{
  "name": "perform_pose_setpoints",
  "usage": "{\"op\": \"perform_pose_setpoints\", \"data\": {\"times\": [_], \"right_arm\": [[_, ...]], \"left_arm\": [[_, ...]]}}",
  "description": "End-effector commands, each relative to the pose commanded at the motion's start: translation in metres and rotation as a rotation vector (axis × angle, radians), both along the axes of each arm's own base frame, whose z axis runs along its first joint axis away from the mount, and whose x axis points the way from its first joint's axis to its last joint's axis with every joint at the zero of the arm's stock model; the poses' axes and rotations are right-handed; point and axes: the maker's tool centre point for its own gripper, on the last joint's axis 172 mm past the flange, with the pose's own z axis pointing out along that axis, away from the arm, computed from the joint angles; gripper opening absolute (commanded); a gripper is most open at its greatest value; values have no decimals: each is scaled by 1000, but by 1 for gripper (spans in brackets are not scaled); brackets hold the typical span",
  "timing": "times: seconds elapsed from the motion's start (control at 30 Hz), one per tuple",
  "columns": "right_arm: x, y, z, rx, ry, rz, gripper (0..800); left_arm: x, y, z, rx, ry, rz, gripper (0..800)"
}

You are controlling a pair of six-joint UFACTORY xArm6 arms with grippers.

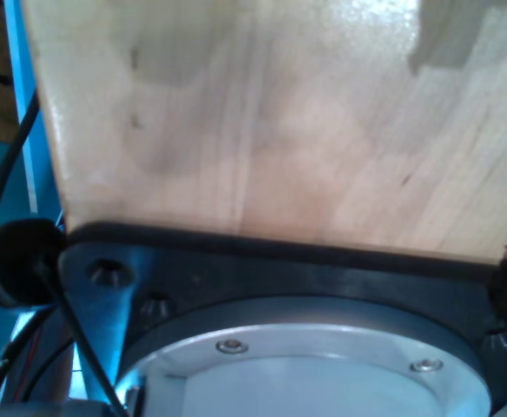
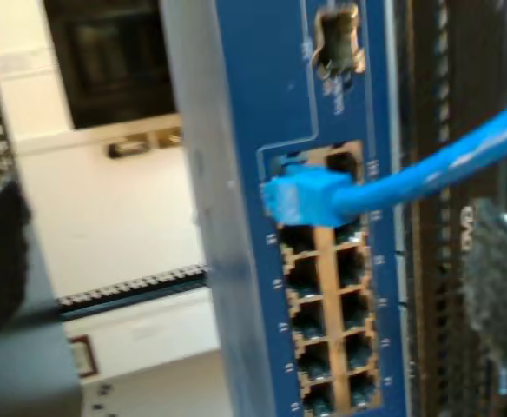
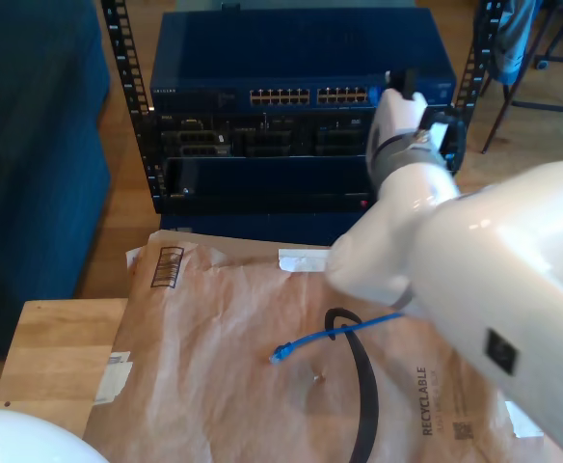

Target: Grab the cable and plug it in

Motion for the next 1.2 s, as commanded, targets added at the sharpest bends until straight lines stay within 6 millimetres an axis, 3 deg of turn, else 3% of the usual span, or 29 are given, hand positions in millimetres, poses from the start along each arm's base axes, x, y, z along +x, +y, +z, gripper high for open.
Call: {"op": "perform_pose_setpoints", "data": {"times": [0.13,0.43,0.57,0.67,0.77,0.83,0.93,1.07,1.2], "right_arm": [[-7,-32,1,-27,77,28,791],[-51,-113,-14,-115,320,89,791],[-75,-173,-22,-187,426,108,792],[-105,-242,-22,-239,503,98,793],[-142,-299,-29,-261,579,92,793],[-172,-319,-39,-258,647,127,793],[-233,-348,-53,-213,746,176,794],[-336,-361,-81,-148,994,283,794],[-417,-358,-100,-48,1191,339,794]], "left_arm": [[0,0,0,0,0,0,799],[0,0,0,0,0,0,800],[0,0,0,0,0,0,800],[0,0,0,0,0,0,800],[0,0,0,0,0,0,799],[0,0,0,0,0,0,799],[0,0,0,0,0,0,799],[0,0,0,0,0,0,800],[0,0,0,0,0,0,799]]}}
